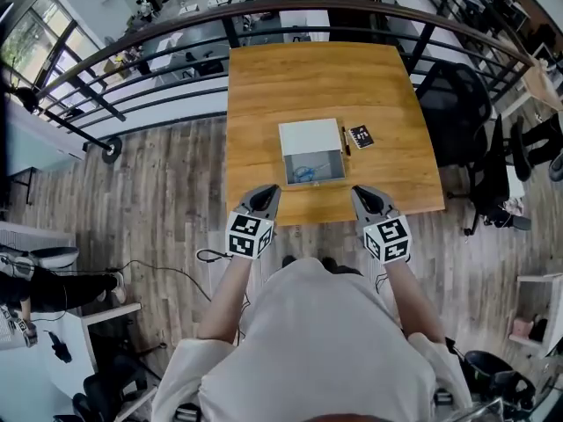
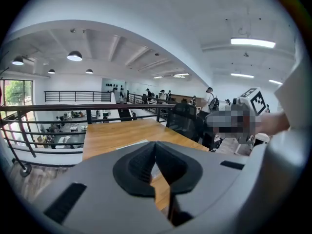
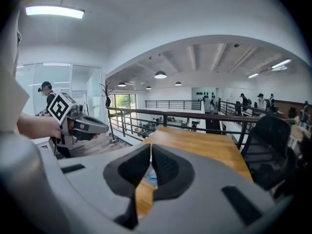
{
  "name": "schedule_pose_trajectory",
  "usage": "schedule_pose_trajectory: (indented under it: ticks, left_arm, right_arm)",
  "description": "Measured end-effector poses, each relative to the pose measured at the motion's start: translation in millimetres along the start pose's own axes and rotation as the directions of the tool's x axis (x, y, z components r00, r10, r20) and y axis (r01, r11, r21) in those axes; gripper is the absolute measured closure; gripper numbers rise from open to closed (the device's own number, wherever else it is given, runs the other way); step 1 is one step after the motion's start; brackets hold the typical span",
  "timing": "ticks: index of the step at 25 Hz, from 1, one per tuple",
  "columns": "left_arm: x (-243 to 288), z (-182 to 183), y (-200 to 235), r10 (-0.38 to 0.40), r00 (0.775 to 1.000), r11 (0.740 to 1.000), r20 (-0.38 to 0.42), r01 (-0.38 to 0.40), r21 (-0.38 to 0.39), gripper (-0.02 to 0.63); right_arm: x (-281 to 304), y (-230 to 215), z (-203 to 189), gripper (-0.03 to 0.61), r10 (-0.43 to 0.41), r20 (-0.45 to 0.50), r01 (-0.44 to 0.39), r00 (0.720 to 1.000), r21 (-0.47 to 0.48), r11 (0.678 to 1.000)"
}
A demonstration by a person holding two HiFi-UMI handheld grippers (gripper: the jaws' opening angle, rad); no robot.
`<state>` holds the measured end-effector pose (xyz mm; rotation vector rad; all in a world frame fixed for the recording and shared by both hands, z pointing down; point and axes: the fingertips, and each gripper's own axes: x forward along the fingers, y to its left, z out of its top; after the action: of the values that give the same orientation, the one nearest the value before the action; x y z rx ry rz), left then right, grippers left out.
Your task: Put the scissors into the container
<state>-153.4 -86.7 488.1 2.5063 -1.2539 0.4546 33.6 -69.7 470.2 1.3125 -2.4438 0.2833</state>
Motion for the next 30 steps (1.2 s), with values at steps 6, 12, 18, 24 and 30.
schedule_pose_trajectory:
  ticks: [6, 12, 18, 24, 30]
  left_arm:
    - [-17, 13, -19, 0.022, 0.998, 0.999, 0.060, -0.020, -0.032, 0.620]
    - [-22, 18, -30, 0.035, 0.996, 0.998, 0.079, -0.031, -0.054, 0.620]
    - [-24, 16, -33, 0.044, 0.996, 0.997, 0.080, -0.039, -0.070, 0.620]
    - [-24, 14, -33, 0.045, 0.996, 0.995, 0.081, -0.038, -0.092, 0.620]
    - [-19, 17, -33, 0.046, 0.995, 0.994, 0.087, -0.037, -0.098, 0.620]
  right_arm:
    - [-19, -20, 12, 0.566, 0.019, 0.037, -0.019, 0.999, -0.004, 1.000]
    - [-25, -27, 14, 0.575, 0.031, 0.054, -0.031, 0.998, -0.005, 1.000]
    - [-25, -29, 13, 0.575, 0.038, 0.055, -0.038, 0.998, -0.004, 0.999]
    - [-26, -32, 13, 0.575, 0.039, 0.055, -0.039, 0.998, -0.005, 0.999]
    - [-25, -37, 13, 0.575, 0.037, 0.056, -0.036, 0.998, -0.008, 0.999]
